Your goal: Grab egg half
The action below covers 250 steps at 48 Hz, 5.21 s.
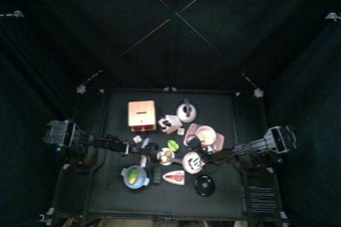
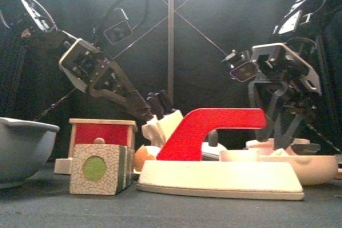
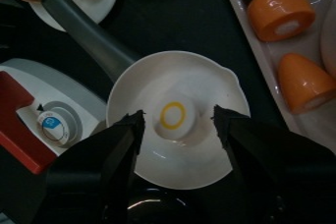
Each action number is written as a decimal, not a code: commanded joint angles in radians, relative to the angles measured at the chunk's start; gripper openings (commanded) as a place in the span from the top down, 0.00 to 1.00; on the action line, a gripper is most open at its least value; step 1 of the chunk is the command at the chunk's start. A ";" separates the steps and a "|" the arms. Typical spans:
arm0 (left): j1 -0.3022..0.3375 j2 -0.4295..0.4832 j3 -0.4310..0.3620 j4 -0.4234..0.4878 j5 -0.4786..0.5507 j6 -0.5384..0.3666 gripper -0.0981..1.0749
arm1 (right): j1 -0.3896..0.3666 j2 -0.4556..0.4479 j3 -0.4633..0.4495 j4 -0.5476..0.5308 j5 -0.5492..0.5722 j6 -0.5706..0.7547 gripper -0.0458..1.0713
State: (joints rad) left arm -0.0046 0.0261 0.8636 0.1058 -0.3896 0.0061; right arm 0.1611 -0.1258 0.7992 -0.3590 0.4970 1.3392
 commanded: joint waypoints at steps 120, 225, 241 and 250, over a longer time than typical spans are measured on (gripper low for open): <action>0.078 0.091 -0.325 -0.443 0.657 -0.012 0.18 | 0.061 -0.021 0.008 -0.100 -0.006 -0.003 0.15; -0.003 -0.028 0.172 -0.170 -0.067 -0.009 0.06 | 0.071 0.015 -0.008 -0.114 -0.006 -0.002 0.15; -0.003 0.049 0.129 -0.179 -0.078 -0.005 0.05 | 0.069 0.015 -0.005 -0.114 -0.006 -0.003 0.15; -0.002 0.089 0.100 -0.179 -0.081 -0.003 0.05 | 0.069 0.015 -0.002 -0.114 -0.006 -0.003 0.15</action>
State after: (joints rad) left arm -0.0092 0.1120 0.9910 -0.0706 -0.4617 0.0000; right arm 0.2301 -0.0982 0.8099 -0.4694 0.4939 1.3376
